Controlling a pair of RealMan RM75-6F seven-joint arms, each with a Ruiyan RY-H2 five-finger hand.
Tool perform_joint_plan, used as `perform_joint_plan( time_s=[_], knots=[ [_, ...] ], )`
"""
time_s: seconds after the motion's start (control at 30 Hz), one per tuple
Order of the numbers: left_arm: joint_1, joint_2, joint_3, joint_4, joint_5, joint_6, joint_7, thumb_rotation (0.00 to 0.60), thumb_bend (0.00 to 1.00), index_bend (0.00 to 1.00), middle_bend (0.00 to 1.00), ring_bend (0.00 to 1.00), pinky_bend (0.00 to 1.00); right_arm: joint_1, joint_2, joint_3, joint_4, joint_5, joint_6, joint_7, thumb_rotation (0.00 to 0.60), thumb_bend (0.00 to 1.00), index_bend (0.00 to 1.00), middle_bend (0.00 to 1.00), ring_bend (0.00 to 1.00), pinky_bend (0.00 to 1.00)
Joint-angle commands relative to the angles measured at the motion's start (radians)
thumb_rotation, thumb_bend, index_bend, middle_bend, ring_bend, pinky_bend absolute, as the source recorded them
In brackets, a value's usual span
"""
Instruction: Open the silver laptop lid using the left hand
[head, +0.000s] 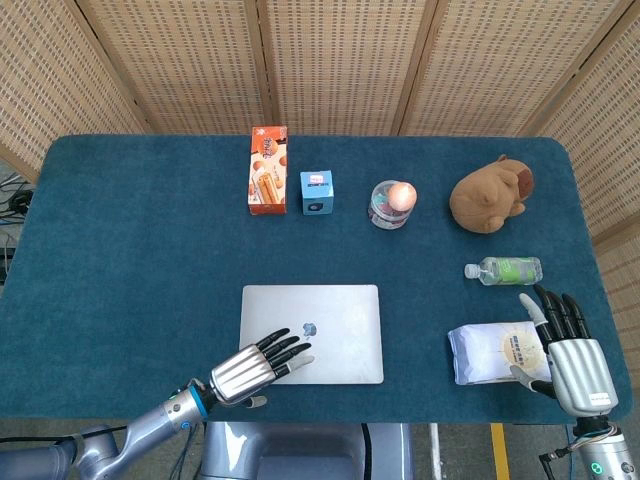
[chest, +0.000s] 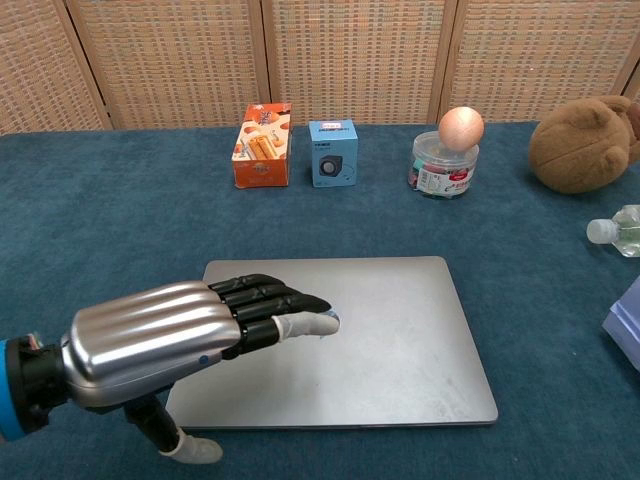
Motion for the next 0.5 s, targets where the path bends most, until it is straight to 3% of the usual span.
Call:
perform_joint_plan(
  time_s=[0.03, 0.5],
  knots=[
    [-0.029, -0.039, -0.018, 0.007, -0.028, -0.031, 0.034, 0.6, 0.18, 0.0, 0.0, 0.0, 0.0, 0.001, 0.0, 0.0, 0.0, 0.001, -0.001, 0.001, 0.6, 0.0, 0.0, 0.0, 0.0, 0.0],
    [-0.078, -0.159, -0.042, 0.066, -0.135, -0.063, 0.129, 0.6, 0.18, 0.0, 0.0, 0.0, 0.0, 0.0, 0.012, -0.005, -0.001, -0.008, 0.006, 0.032, 0.6, 0.0, 0.0, 0.0, 0.0, 0.0]
  ],
)
